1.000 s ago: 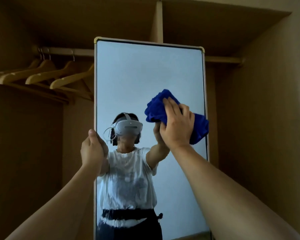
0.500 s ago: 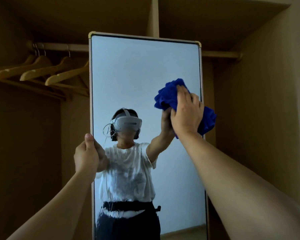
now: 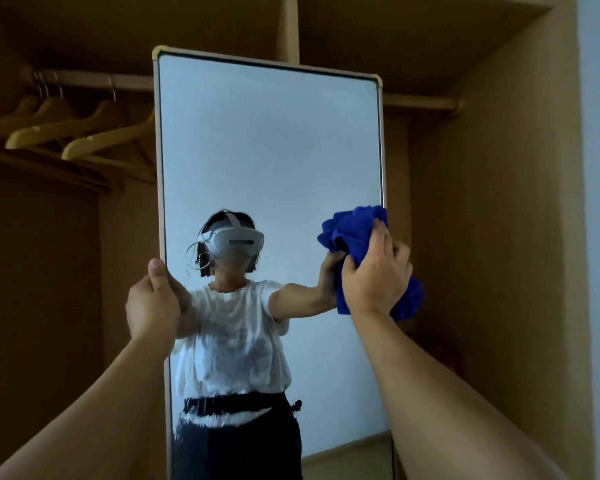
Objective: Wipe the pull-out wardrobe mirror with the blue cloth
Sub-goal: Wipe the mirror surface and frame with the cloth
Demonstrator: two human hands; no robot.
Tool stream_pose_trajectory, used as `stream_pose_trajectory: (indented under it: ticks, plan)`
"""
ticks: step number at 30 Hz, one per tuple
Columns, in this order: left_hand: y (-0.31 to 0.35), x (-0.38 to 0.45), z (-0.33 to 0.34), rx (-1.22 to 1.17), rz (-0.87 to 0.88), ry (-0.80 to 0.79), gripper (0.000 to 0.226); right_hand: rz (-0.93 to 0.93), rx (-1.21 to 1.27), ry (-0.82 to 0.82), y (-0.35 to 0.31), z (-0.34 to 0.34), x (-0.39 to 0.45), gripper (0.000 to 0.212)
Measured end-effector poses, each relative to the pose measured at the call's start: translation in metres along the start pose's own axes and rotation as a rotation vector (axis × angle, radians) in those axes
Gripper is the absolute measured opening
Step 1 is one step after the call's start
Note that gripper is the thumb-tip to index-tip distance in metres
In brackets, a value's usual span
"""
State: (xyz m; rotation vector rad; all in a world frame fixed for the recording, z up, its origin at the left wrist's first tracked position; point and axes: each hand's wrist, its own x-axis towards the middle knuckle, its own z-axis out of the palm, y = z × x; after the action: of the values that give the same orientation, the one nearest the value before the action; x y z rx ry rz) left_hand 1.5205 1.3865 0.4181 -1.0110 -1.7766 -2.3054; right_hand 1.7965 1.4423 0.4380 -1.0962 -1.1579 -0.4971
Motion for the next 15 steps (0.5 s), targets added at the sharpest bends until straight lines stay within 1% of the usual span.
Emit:
stream_pose_trajectory:
  ticks: [4, 8, 12, 15]
  plan:
    - [0.002, 0.000, 0.001, -0.005, -0.015, -0.021, 0.060, 0.064, -0.034, -0.050, 0.007, -0.001, -0.026, 0.068]
    - [0.005, -0.002, -0.003, -0.022, -0.023, -0.048, 0.053, 0.064, -0.055, -0.078, 0.012, -0.004, -0.039, 0.067]
    - [0.008, -0.006, -0.003, -0.058, -0.052, -0.060, 0.052, 0.092, -0.033, -0.087, 0.004, -0.004, -0.024, 0.065]
    - [0.010, -0.008, -0.003, -0.073, -0.037, -0.058, 0.055, 0.031, -0.024, -0.083, -0.007, -0.004, 0.000, 0.064]
